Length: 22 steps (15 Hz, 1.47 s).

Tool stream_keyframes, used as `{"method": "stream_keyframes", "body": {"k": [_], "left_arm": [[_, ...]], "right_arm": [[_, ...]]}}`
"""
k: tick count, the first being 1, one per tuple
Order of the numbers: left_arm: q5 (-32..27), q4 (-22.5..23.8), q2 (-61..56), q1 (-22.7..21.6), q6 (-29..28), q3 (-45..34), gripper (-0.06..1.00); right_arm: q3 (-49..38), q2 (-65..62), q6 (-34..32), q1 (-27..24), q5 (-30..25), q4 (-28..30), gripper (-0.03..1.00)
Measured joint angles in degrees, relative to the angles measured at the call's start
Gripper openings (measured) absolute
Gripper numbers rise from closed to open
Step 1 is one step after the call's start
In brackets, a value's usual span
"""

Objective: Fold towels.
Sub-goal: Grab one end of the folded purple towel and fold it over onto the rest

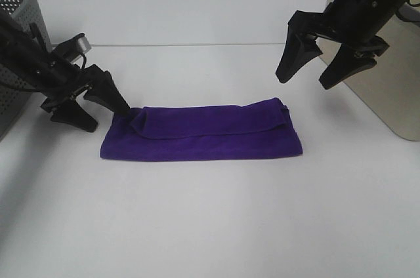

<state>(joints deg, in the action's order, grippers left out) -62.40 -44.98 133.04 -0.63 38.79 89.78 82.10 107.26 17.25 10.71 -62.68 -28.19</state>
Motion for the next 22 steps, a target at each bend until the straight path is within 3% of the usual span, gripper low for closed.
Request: {"method": "stream_keyframes", "body": {"k": [2, 5, 7, 9, 11, 12, 15, 18, 20, 22], "left_arm": [[0.34, -0.06, 0.17, 1.38, -2.52, 0.17, 0.92], [1.43, -2.46, 2.52, 9.74, -8.54, 2.29, 0.9], [2.86, -2.29, 3.5, 13.12, -11.23, 3.55, 0.81], [5.16, -1.6, 4.13, 14.44, -12.66, 3.67, 0.6], [6.36, -0.57, 4.76, 14.61, -12.61, 3.67, 0.18], [6.59, -0.52, 4.87, 14.61, -12.09, 3.67, 0.07], [5.96, 1.89, 4.01, 14.73, -11.06, 3.67, 0.04], [4.53, 14.78, -0.57, 11.34, -11.86, 2.75, 0.04], [4.41, 16.79, -4.35, 7.85, -12.03, 2.75, 0.04], [3.67, 17.07, -6.47, 8.31, -12.03, 2.75, 0.04]], "right_arm": [[0.0, 0.0, 0.0, 0.0, 0.0, 0.0, 0.86], [0.0, 0.0, 0.0, 0.0, -1.83, 0.11, 0.86], [0.0, 0.0, 0.0, 0.0, -2.86, 0.46, 0.86], [0.0, 0.0, 0.0, 0.0, -3.38, 0.46, 0.86], [0.0, 0.0, 0.0, 0.0, -4.13, 0.46, 0.86], [0.0, 0.0, 0.0, 0.0, -4.64, 0.46, 0.86], [0.0, 0.0, 0.0, 0.0, -5.96, 0.46, 0.86], [0.0, -0.17, 0.0, 0.0, -6.59, 0.52, 0.85], [0.0, -0.69, 0.0, 0.0, -6.59, 0.52, 0.85], [0.0, -1.55, 0.0, 0.0, -6.93, 0.46, 0.85]]}}
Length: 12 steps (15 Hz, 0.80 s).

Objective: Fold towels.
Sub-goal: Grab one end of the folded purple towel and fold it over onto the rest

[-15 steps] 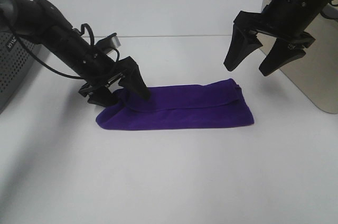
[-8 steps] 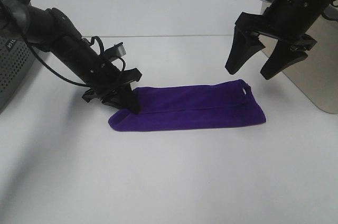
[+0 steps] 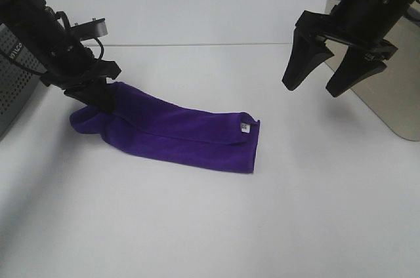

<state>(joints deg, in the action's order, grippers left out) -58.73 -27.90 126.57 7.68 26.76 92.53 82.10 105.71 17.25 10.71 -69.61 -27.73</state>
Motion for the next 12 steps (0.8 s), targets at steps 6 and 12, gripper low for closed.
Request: {"method": "stream_keyframes", "body": {"k": [6, 12], "left_arm": [[6.47, -1.89, 0.11, 13.12, -0.23, 0.23, 0.04], [4.87, -4.7, 4.93, 18.16, -2.41, 8.65, 0.05]], "right_arm": [[0.0, -6.76, 0.0, 0.0, 0.0, -0.29, 0.85], [0.0, -10.6, 0.0, 0.0, -0.06, -0.57, 0.85]]}}
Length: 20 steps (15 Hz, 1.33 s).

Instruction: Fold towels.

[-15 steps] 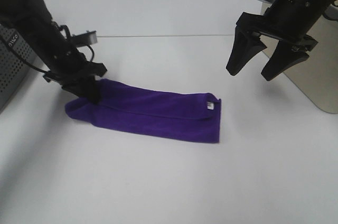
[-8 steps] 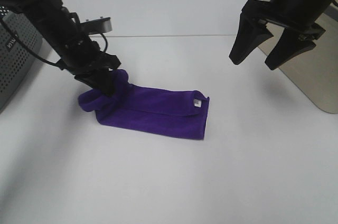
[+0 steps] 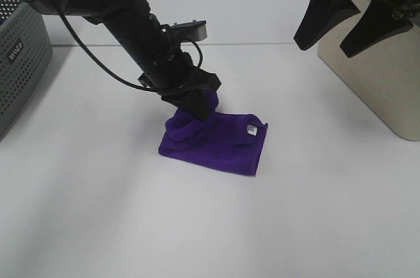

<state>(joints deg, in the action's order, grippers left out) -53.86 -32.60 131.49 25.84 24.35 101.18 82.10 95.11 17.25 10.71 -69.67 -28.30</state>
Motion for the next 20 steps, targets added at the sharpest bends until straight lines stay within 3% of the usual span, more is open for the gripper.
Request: {"method": "stream_keyframes", "body": {"k": [1, 4, 5, 7, 11, 14, 17, 20], "left_arm": [[-1.66, -0.23, 1.43, 0.69, -0.34, 2.41, 0.09], [-4.35, -2.58, 3.67, 3.21, -0.57, 7.28, 0.48], [-4.76, -4.01, 3.67, 3.84, -0.11, 8.19, 0.54], [-6.19, -6.3, 3.67, 4.35, 1.26, 9.34, 0.57], [-9.45, -4.53, 3.67, 1.95, 1.55, 10.03, 0.58], [-15.01, 2.86, 3.67, -2.18, -2.86, 15.58, 0.58], [-15.18, 13.75, 3.15, -4.7, -11.29, 20.74, 0.59], [-15.53, 31.86, -0.11, -4.81, -17.25, 21.37, 0.81]], "right_arm": [[0.0, -0.11, 0.0, 0.0, 0.0, -0.11, 0.85], [0.0, -0.11, 0.0, 0.0, 0.0, -0.52, 0.85], [0.0, -0.11, 0.0, 0.0, 0.0, -0.69, 0.85], [0.0, -0.11, 0.0, 0.0, 0.0, -0.97, 0.85], [0.0, -0.11, 0.0, 0.0, 0.0, -1.03, 0.85], [0.0, -0.11, 0.0, 0.0, 0.0, -1.03, 0.85], [0.0, -0.11, -0.29, 0.0, 0.17, -0.92, 0.85], [0.0, -0.11, -3.61, 0.0, 1.43, 3.84, 0.86]]}}
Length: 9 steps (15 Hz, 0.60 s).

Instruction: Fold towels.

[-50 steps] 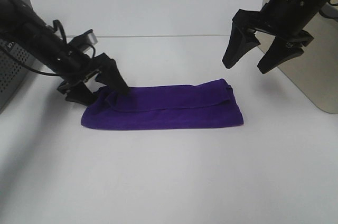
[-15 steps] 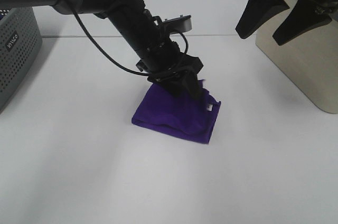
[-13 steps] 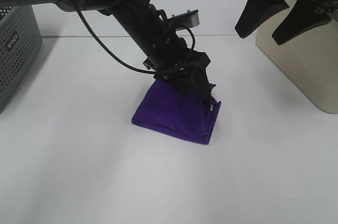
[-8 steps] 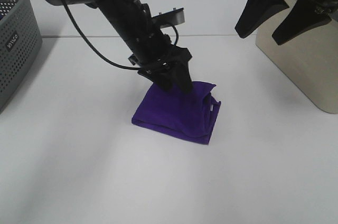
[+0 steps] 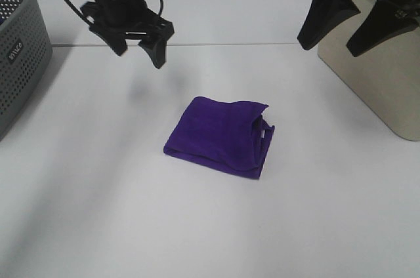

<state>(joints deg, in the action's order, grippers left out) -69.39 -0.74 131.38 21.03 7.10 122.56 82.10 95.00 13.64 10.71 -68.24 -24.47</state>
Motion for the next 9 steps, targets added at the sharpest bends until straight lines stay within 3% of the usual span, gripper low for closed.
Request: {"method": "stream_keyframes", "body": {"k": [1, 2, 5, 9], "left_arm": [[0.0, 3.5, -1.6, -0.4, -0.57, 0.0, 0.85], [-0.06, 3.55, -4.87, -1.95, -0.69, -0.23, 0.87], [-0.06, -0.46, -15.01, -10.6, -0.23, -5.5, 0.86], [-0.11, -2.86, -30.48, -23.2, 2.86, -19.82, 0.85]], "right_arm": [[0.0, -0.23, -1.03, 0.0, 0.63, 1.89, 0.86], [0.17, -1.15, -2.75, -0.23, 2.18, 4.18, 0.86], [3.38, -2.29, -5.27, -5.84, 0.23, 5.16, 0.86], [4.18, -3.78, -6.02, -14.9, -0.86, 11.06, 0.87]]}}
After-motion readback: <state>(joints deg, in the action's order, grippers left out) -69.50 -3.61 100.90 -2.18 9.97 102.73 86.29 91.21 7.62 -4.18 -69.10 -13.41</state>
